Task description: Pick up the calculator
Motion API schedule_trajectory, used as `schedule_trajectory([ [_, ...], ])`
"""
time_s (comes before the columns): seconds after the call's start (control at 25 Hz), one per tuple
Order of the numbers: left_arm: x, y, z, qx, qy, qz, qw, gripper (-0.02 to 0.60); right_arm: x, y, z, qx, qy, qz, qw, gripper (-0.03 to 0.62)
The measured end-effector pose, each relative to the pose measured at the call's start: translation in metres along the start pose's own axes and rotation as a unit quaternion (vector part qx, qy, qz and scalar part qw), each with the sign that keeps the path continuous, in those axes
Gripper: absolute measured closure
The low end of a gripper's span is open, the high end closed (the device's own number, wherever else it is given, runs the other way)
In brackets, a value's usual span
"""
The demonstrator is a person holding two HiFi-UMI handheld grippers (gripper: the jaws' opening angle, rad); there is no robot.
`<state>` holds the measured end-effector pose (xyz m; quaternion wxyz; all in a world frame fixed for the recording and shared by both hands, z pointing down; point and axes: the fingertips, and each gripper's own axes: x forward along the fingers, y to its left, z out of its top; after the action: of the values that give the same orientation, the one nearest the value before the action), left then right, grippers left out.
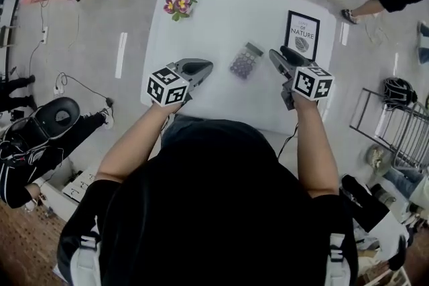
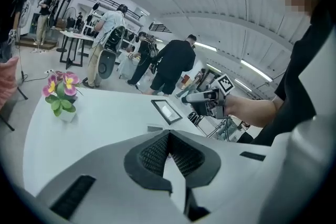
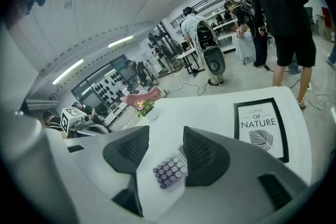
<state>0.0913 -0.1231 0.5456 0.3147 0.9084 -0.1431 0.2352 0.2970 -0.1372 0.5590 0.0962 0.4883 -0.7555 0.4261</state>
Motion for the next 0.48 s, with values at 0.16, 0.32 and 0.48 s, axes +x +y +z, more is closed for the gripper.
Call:
schedule_trajectory([
  [0.16, 0.014, -0.005, -0.011, -0.013, 0.004, -0.003, 0.9999, 0.566, 0.016, -0.018, -0.014, -0.013, 0.037, 0.004, 0.999, 0.376],
  [0.32, 0.028, -0.003, -0.023, -0.044, 0.007, -0.003, 0.999, 0.566, 0.033, -0.03, -0.031, -0.031, 0.083, 0.019, 0.996, 0.366],
  [0.48, 0.042, -0.001, -0.036, -0.068, 0.014, -0.004, 0.9976, 0.566, 0.051, -0.043, -0.049, -0.033, 0.115, 0.033, 0.992, 0.361],
])
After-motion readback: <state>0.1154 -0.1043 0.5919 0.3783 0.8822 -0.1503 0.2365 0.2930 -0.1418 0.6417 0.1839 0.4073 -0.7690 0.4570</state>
